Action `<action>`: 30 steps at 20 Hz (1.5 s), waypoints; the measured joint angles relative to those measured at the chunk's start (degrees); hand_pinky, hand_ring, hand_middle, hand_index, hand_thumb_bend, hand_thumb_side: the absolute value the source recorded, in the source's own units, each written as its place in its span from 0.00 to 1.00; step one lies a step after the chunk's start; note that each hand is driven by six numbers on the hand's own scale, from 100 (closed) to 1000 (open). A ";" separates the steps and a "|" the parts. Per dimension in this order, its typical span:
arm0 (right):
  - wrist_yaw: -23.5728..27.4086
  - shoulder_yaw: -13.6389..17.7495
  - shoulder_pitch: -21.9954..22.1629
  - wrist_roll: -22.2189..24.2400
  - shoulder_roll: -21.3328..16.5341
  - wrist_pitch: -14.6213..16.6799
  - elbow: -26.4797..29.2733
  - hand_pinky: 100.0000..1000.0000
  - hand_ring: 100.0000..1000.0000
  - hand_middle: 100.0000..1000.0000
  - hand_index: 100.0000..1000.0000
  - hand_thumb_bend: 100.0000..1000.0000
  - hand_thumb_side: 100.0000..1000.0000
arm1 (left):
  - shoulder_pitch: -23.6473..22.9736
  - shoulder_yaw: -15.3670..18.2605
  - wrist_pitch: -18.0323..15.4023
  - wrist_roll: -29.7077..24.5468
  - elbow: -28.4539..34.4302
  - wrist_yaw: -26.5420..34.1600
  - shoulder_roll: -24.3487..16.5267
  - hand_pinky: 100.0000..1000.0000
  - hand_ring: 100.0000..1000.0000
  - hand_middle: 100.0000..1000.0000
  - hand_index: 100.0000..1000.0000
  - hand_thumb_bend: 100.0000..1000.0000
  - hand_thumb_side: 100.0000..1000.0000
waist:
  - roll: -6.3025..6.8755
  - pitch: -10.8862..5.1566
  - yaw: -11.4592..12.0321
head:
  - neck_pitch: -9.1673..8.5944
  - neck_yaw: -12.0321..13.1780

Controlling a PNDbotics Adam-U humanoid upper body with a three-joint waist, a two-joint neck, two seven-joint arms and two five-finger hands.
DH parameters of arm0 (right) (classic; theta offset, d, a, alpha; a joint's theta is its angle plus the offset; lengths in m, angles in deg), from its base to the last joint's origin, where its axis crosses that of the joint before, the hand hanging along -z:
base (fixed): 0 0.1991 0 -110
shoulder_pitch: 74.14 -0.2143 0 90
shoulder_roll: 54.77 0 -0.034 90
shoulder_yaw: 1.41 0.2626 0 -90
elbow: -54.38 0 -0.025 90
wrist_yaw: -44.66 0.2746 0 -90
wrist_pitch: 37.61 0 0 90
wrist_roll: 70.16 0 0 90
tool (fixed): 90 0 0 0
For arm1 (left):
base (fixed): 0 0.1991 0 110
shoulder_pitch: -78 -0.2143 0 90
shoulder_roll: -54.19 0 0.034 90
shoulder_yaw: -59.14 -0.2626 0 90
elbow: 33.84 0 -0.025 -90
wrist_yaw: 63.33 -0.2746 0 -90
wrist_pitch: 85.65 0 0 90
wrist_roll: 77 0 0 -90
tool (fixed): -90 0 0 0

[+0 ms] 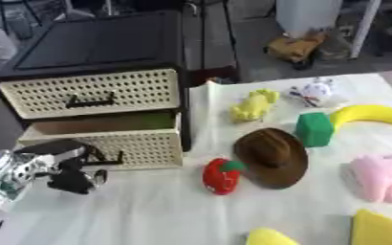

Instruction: Pick up objects from table and place into drawer.

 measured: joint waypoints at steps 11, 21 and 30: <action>0.00 0.24 0.36 -0.42 0.48 0.03 0.00 0.77 0.93 0.84 0.88 0.00 1.00 | 0.25 0.69 -0.10 -0.68 -3.27 0.42 0.67 0.26 0.07 0.09 0.79 0.00 0.48 | -0.05 0.13 -0.19 | 0.00 -0.02; -0.12 0.31 0.60 -0.43 0.98 0.02 0.00 0.77 0.93 0.84 0.88 0.00 1.00 | -0.47 0.66 -0.59 -0.57 -1.91 -0.46 0.61 0.27 0.07 0.09 0.77 0.00 0.47 | -0.13 0.12 0.17 | 0.03 -0.26; -0.14 0.39 1.12 -0.91 1.04 0.26 0.00 0.77 0.93 0.83 0.88 0.00 1.00 | -2.08 0.33 -0.25 -0.98 0.33 -1.30 0.43 0.27 0.07 0.09 0.70 0.00 0.45 | -0.15 0.01 0.83 | 0.08 -0.26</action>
